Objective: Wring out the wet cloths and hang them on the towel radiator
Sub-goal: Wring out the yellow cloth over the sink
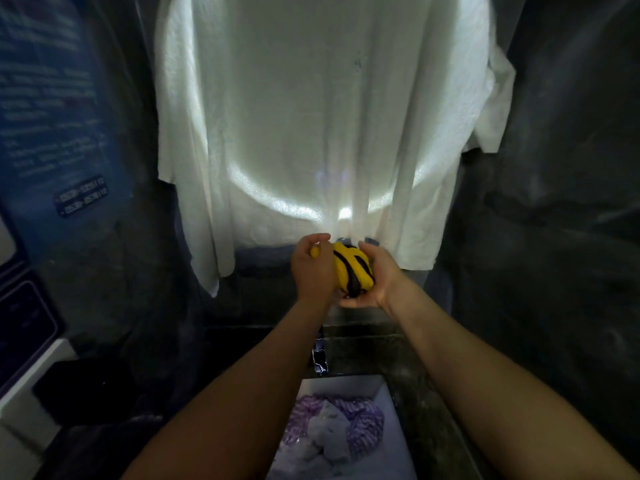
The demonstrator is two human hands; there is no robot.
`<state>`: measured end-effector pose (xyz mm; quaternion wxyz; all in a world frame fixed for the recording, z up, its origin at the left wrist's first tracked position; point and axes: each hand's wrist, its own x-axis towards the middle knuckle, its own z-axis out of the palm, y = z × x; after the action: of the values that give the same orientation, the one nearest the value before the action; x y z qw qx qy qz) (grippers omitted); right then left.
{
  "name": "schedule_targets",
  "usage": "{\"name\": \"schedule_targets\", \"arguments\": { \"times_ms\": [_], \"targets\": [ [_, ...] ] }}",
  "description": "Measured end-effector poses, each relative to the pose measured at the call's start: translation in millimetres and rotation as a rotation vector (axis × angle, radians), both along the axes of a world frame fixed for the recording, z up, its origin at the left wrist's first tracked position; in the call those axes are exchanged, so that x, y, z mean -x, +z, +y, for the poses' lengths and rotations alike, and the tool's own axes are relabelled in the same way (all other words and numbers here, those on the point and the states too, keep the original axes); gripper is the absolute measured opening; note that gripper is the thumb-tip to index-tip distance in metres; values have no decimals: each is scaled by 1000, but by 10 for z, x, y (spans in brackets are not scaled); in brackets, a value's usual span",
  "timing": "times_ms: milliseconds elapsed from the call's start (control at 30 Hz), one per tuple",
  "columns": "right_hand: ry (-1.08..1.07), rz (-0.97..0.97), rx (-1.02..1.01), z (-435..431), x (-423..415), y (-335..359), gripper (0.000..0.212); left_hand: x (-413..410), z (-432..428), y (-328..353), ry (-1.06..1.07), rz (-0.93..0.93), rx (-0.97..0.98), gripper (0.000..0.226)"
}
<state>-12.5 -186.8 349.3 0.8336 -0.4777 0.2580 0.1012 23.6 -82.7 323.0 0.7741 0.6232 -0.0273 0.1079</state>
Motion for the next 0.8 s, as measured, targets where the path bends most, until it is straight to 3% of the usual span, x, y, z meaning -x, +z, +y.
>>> {"name": "schedule_targets", "arguments": {
  "times_ms": [167,267,433,600,733,800],
  "targets": [
    [-157,-120,18,39,-113,51,31,-33,-13,114,-15,-9,27,16],
    [-201,-162,13,14,-136,106,21,-47,7,174,-94,-77,-70,14],
    [-194,-149,-2,-40,-137,269,27,-212,99,225,4,-626,-525,22],
    [-143,-100,36,-88,-69,507,27,-233,169,371,-107,-1057,-697,43],
    [-101,-81,109,-121,25,666,26,-237,326,614,-222,-1004,-619,86],
    [-88,-68,121,-134,21,668,25,-155,279,661,-285,-996,-592,84]
  ]
}}
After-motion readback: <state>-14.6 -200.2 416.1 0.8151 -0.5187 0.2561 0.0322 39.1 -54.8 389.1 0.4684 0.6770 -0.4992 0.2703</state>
